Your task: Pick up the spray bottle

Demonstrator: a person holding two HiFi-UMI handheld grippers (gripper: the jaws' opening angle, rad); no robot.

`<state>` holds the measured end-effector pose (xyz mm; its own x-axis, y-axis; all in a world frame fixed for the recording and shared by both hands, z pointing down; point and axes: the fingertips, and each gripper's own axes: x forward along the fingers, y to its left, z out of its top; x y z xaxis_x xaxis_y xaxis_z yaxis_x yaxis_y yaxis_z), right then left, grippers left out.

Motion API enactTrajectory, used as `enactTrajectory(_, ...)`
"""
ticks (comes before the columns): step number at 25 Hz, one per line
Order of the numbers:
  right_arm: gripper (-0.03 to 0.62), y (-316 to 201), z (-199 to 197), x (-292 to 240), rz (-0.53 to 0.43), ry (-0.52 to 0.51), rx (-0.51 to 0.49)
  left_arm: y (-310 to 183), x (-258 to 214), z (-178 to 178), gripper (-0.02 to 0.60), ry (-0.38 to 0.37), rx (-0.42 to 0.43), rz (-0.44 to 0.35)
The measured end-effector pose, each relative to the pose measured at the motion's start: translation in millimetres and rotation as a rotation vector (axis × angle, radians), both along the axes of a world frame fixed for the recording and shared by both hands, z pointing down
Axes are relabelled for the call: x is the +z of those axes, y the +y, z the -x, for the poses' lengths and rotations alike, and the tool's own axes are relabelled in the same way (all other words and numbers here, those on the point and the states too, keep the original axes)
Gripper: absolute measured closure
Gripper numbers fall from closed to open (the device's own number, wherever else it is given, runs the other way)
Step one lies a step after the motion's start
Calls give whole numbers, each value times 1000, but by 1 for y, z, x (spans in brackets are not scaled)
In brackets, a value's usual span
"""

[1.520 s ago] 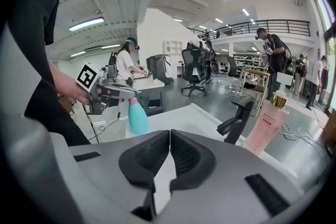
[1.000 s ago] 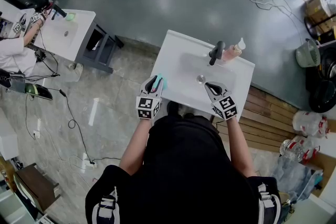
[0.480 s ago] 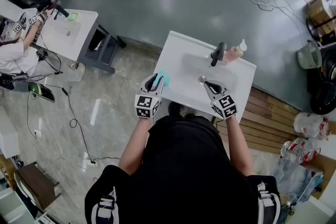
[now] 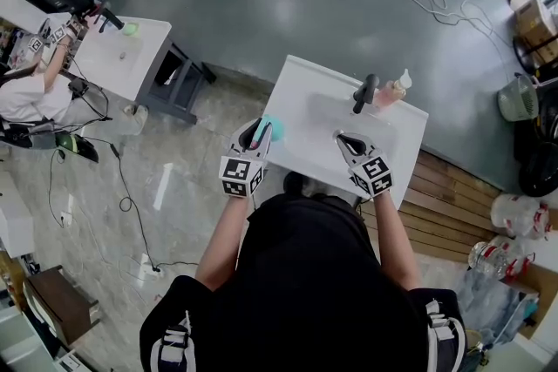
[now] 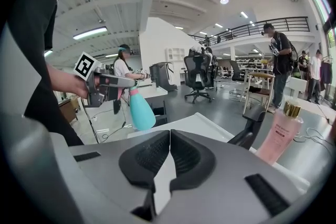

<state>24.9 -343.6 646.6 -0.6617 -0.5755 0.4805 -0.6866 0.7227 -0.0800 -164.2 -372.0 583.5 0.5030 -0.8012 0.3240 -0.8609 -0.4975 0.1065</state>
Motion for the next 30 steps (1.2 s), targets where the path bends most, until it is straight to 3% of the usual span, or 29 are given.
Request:
enactTrajectory(10,577,9,-1,-19,-13,-57,-17,16,-27,-6,482,2,-9,-25)
enactTrajectory(30,577,32,-22,-30,-22,-55,-44,47,-44,-15,482,-27,-35,-47)
